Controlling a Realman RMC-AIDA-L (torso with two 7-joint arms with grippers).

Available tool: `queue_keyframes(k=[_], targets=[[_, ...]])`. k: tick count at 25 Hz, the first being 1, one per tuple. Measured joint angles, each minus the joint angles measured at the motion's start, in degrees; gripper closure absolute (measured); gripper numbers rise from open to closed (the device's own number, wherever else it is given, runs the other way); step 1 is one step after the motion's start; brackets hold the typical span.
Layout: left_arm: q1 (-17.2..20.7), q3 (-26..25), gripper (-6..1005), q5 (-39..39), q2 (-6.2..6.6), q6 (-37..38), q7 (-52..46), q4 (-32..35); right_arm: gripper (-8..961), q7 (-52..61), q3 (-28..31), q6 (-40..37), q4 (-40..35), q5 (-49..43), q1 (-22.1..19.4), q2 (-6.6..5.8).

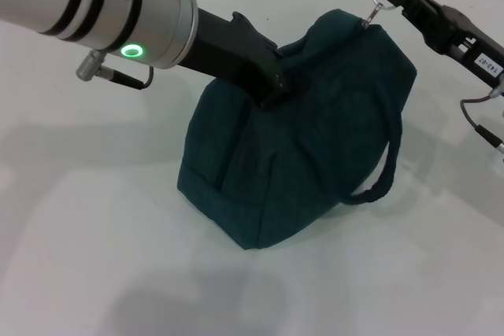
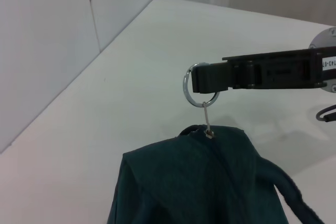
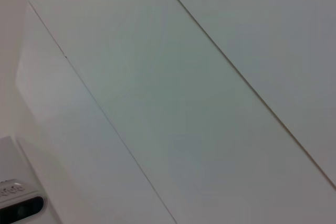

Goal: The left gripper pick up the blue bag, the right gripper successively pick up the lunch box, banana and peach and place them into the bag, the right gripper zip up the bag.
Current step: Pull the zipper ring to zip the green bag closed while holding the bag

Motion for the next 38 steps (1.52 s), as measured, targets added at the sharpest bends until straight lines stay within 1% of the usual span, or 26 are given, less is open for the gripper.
queue_keyframes(k=[5,10,13,20,28,34,38], targets=[[0.3,0.1,807,-0.4,-0.04,-0.4,1.1,0.0,943,0.0,0.2,0.0,0.6,0.0,0.0,0.00],[0.1,0.2,904,-0.6,-0.02,-0.2,1.8,0.2,943,0.0,0.5,0.0,1.2,0.5,-0.1,0.00],[0.6,-0.3,957,-2.4,0.06,-0.2,3.0,0.6,944,0.0,0.6,0.1,1.9,1.6,-0.1,0.00],[2.0,-3.6,945,-9.2,0.18,0.5,6.3,1.0,941,0.0,0.7,1.4,5.4,4.8,-0.2,-0.07],[3.8,-8.9,931,-19.5,0.16,1.4,11.8,0.7,932,0.0,0.1,7.5,5.8,4.8,-1.0,-0.17],[4.0,-9.4,921,-21.3,0.01,0.9,14.2,-2.4,926,0.0,-0.1,8.7,5.9,4.5,-1.0,-0.18],[3.7,-9.4,914,-21.4,-0.07,-0.9,15.4,-5.6,922,-0.4,0.1,5.7,5.9,4.5,-1.1,-0.39]])
